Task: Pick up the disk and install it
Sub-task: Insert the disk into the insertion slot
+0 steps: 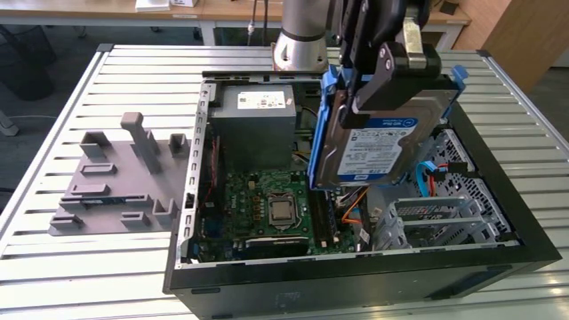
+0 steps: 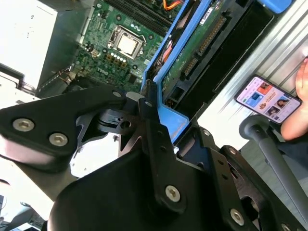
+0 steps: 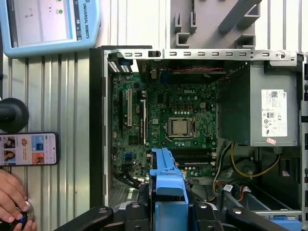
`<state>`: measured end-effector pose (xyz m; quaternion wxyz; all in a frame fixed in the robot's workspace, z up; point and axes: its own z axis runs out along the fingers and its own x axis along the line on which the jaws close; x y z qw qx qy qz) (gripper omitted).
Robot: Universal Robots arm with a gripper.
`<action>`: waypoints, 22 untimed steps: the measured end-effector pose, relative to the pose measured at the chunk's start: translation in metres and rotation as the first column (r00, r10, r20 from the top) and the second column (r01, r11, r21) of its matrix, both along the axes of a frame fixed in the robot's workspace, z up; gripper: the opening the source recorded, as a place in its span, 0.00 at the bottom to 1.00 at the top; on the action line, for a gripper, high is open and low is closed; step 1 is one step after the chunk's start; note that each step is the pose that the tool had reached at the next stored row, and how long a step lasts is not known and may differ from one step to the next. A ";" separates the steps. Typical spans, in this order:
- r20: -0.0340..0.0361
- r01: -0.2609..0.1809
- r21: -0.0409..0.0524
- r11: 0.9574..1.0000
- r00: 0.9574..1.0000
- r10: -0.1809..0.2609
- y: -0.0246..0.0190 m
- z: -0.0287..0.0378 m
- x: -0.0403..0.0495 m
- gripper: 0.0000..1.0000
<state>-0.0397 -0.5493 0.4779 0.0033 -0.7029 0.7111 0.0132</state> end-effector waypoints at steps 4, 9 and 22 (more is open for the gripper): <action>0.000 0.000 0.000 1.000 1.000 0.000 -0.0037 -0.0009 0.0098 0.36; 0.000 0.000 0.000 1.000 1.000 0.000 -0.0137 -0.0030 0.0165 0.36; 0.000 0.000 0.000 1.000 1.000 0.000 -0.0260 -0.0142 0.0437 0.36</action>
